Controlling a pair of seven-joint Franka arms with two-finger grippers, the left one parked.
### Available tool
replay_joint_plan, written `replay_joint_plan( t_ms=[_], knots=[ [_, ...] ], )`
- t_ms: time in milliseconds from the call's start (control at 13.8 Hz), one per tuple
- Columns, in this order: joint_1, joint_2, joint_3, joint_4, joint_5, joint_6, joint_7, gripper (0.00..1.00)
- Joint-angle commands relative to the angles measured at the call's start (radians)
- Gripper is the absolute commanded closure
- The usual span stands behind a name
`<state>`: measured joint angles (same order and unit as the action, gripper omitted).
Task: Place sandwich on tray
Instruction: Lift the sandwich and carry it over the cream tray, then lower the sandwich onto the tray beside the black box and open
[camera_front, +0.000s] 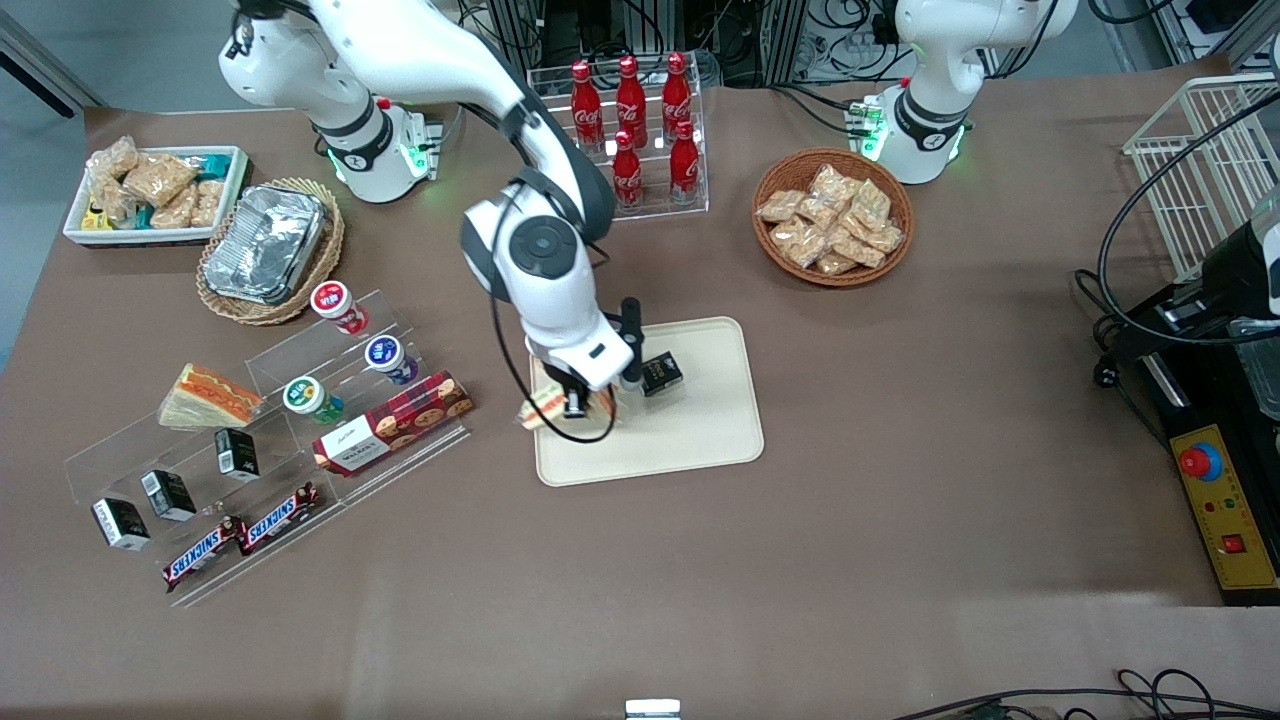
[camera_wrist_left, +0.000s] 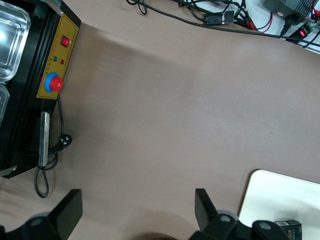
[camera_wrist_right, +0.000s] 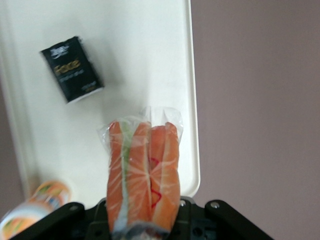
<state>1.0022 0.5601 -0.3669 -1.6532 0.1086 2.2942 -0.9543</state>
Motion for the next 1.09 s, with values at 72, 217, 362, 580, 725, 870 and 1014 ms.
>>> replay_joint_plan(
  t_ms=[72,217,362,580,725,870,1014],
  knots=[
    [0.019,0.102,-0.015,0.07,0.02,0.096,0.009,1.0],
    [0.019,0.136,-0.015,0.082,0.055,0.14,0.009,1.0],
    [0.022,0.175,-0.015,0.082,0.094,0.214,0.009,1.0],
    [0.019,0.21,0.011,0.082,0.1,0.267,0.011,1.0],
    [0.022,0.213,0.011,0.082,0.102,0.268,0.012,1.0],
    [0.021,0.213,0.011,0.082,0.103,0.268,0.012,1.0],
    [0.022,0.215,0.013,0.082,0.106,0.269,0.02,1.0]
  ],
)
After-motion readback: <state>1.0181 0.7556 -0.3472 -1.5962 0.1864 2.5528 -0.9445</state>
